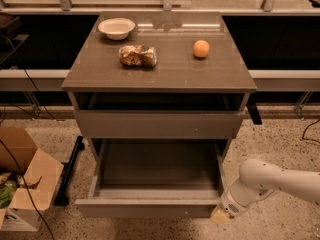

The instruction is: Close middle drawer

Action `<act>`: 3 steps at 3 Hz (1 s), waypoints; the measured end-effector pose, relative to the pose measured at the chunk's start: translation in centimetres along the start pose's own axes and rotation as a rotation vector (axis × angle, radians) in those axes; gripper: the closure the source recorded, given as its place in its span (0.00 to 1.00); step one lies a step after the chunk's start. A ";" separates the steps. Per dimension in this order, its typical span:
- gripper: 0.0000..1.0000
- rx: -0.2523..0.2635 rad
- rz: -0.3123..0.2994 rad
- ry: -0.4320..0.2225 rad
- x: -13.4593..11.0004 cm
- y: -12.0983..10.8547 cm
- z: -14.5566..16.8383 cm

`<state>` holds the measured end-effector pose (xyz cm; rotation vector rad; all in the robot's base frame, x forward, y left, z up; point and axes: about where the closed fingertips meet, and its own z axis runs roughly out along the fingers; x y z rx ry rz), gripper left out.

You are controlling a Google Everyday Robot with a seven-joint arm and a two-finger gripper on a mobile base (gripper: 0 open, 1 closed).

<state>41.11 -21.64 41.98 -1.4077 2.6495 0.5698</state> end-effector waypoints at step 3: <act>1.00 0.022 -0.040 -0.053 -3.1 -2.0 0.8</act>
Offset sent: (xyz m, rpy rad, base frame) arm 0.0913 0.0435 -0.0084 0.0928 -0.1465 0.0553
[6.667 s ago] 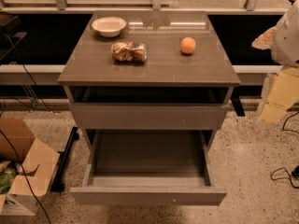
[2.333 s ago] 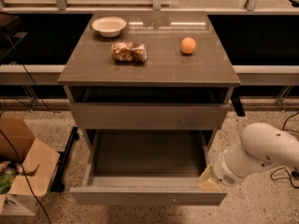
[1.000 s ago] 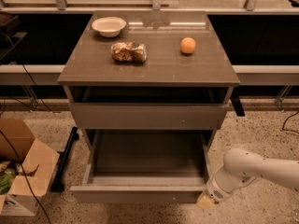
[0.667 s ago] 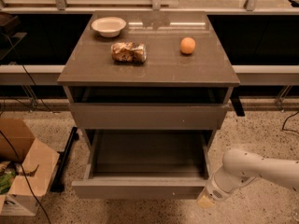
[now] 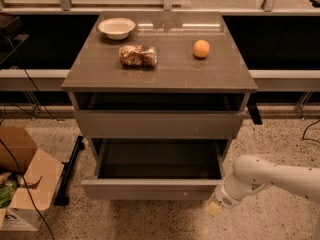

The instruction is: Close middle drawer

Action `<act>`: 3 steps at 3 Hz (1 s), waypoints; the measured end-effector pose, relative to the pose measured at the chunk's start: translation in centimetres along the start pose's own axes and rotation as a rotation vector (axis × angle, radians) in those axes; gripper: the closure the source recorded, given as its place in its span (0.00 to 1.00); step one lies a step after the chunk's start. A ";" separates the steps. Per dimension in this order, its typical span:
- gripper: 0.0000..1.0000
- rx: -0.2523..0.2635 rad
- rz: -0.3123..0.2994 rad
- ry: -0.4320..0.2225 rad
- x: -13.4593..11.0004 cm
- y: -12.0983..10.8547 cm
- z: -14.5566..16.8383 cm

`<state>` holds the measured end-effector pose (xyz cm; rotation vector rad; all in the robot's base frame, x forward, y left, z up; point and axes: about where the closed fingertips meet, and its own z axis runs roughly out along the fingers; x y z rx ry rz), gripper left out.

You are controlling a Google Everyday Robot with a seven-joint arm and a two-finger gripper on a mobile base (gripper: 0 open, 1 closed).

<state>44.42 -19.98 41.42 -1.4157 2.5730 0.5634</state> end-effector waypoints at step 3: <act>1.00 0.211 -0.117 -0.161 -6.1 -4.7 -0.8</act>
Offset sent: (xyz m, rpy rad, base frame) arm 0.0962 0.0303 0.0371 -0.0106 -0.4344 0.0272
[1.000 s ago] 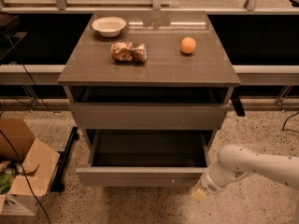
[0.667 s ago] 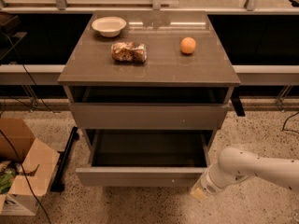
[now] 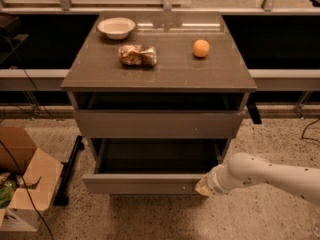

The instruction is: Close middle drawer

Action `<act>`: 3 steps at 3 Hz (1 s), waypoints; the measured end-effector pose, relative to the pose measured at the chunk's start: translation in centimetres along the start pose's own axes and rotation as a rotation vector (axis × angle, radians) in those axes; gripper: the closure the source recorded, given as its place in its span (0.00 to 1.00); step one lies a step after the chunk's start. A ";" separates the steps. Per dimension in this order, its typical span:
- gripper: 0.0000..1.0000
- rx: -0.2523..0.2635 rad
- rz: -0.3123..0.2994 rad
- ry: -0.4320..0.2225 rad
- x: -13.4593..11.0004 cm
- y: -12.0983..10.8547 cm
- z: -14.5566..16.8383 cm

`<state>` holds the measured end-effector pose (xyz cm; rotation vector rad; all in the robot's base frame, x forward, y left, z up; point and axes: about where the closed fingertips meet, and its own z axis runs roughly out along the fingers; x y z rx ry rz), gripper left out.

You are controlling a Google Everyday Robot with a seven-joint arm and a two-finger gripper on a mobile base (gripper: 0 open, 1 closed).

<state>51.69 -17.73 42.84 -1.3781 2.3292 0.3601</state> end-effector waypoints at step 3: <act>0.82 0.006 0.016 -0.071 -1.9 -5.4 2.3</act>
Offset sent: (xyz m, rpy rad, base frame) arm 0.1033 -0.0031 -0.0140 0.1157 -0.0845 -0.0303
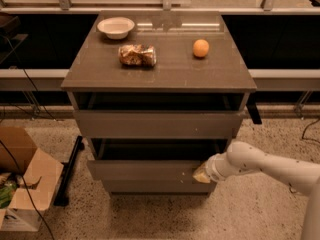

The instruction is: Close middle drawer

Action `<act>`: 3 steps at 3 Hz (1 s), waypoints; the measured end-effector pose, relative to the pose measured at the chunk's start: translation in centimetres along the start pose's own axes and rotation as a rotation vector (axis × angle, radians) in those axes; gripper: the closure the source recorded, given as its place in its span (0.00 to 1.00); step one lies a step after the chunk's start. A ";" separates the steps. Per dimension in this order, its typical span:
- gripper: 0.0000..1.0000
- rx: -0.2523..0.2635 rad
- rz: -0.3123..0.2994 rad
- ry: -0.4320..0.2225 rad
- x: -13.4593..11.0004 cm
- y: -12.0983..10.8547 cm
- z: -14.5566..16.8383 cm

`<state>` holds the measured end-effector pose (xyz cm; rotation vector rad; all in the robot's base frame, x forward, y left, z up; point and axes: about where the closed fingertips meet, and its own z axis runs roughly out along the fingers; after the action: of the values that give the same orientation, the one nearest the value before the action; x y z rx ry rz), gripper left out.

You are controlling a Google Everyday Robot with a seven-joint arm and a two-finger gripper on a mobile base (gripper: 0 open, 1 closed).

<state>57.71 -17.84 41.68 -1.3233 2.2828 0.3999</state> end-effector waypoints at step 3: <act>0.12 -0.008 -0.001 0.001 0.0 0.3 0.4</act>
Offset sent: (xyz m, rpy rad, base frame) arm 0.0000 0.0000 0.0000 0.0000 0.0000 0.0000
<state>57.57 -17.49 41.39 -1.3287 2.2829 0.4083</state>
